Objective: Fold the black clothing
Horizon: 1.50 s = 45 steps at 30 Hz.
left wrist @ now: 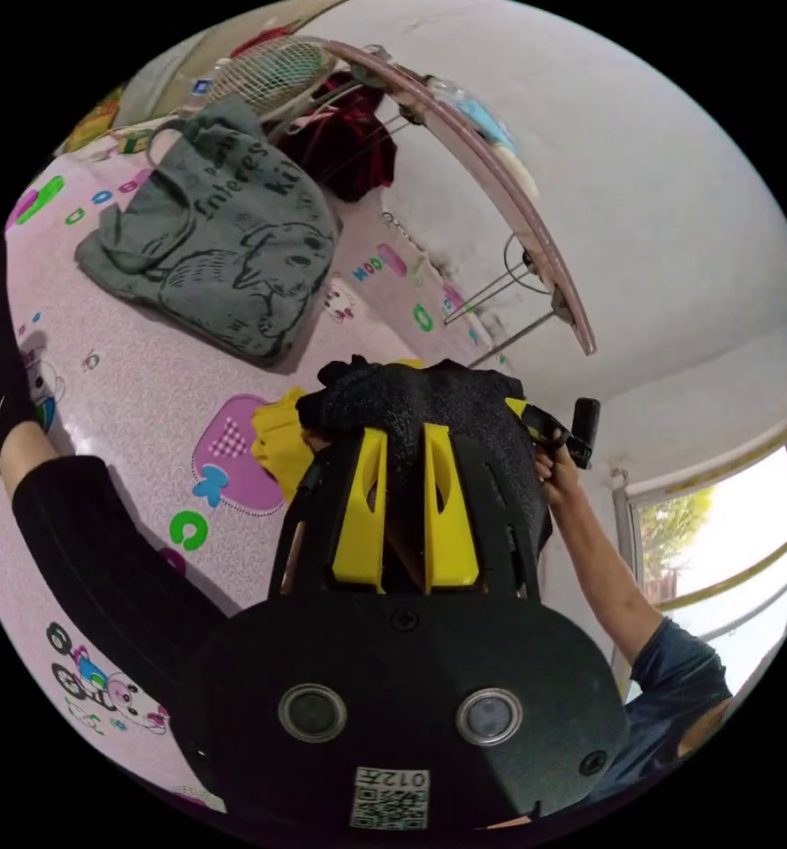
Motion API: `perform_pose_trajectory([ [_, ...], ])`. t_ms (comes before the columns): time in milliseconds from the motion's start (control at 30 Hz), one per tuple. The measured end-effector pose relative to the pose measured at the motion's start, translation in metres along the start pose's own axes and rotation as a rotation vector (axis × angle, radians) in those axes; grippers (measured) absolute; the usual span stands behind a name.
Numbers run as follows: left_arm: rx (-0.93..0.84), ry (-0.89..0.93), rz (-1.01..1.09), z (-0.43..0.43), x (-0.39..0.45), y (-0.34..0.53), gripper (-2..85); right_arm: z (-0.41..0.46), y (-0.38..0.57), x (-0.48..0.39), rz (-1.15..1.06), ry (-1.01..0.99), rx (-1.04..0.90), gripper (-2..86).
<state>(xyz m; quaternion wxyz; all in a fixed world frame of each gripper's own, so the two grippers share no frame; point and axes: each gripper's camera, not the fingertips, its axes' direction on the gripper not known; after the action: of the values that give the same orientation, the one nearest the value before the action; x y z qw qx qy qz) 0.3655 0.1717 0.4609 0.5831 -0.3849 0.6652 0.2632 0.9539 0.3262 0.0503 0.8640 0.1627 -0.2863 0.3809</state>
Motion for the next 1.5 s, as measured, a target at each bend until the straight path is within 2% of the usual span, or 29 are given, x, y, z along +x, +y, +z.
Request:
perform_pose_trajectory([
  [200, 0.096, 0.029, -0.029, -0.048, -0.032, 0.048, 5.5, -0.050, 0.026, 0.013, 0.099, 0.000, 0.095, 9.6],
  [367, 0.054, 0.134, 0.000, -0.064, -0.042, 0.128, 6.7, -0.125, 0.099, 0.015, 0.173, 0.011, 0.133, 11.0],
  [467, 0.006, 0.208, -0.001, -0.053, -0.043, 0.164, 7.8, -0.141, 0.155, 0.024, 0.276, -0.087, 0.132, 11.2],
  [600, -0.031, 0.202, 0.029, -0.038, -0.036, 0.181, 8.9, -0.134, 0.194, 0.034, 0.378, -0.202, 0.152, 12.3],
  [767, -0.126, 0.145, 0.034, -0.008, -0.039, 0.188, 9.8, -0.126, 0.187, 0.046, 0.437, -0.239, 0.178, 12.9],
  [1267, -0.151, 0.174, -0.010, 0.007, -0.068, 0.199, 9.0, -0.135, 0.191, 0.071, 0.553, -0.287, 0.244, 13.4],
  [1500, -0.143, 0.130, -0.012, 0.010, -0.064, 0.201, 7.0, -0.130, 0.173, 0.047, 0.457, -0.199, 0.262, 5.7],
])
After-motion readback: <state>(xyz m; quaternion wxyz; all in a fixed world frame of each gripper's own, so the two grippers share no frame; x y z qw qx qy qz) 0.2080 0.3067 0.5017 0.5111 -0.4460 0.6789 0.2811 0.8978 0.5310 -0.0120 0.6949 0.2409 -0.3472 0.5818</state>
